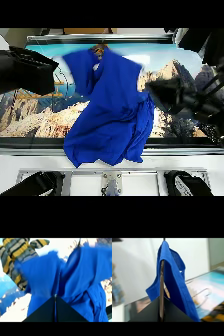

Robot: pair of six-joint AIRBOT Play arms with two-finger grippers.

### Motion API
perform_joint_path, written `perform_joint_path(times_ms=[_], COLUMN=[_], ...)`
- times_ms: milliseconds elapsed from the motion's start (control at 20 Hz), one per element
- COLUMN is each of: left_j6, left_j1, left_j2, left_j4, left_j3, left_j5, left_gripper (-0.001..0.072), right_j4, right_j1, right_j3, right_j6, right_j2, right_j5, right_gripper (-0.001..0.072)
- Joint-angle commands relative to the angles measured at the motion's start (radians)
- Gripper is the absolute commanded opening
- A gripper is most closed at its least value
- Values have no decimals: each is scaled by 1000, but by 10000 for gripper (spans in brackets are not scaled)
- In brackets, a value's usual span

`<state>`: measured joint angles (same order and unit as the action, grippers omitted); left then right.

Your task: Fold the clothes and pants, and hang the long-sleeved shirts on hangers.

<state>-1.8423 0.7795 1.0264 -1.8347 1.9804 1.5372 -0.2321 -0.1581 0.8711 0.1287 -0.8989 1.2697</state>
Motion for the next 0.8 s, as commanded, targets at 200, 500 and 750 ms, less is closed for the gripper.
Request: perform_joint_path(times_ms=[200, 500, 750], left_j6=[56, 138, 168], left_j1=[0, 0, -24], left_j2=[75, 165, 205], left_j4=[-5, -6, -5], left_j3=[0, 0, 0], left_j5=[-27, -165, -209], left_gripper=[12, 12, 12], right_j4=[146, 483, 567], right_j1=[-462, -711, -800], right_j3=[290, 438, 518], right_j6=[172, 387, 410], right_j2=[31, 73, 74], right_j5=[-180, -534, -784], right_gripper=[1, 1, 1])
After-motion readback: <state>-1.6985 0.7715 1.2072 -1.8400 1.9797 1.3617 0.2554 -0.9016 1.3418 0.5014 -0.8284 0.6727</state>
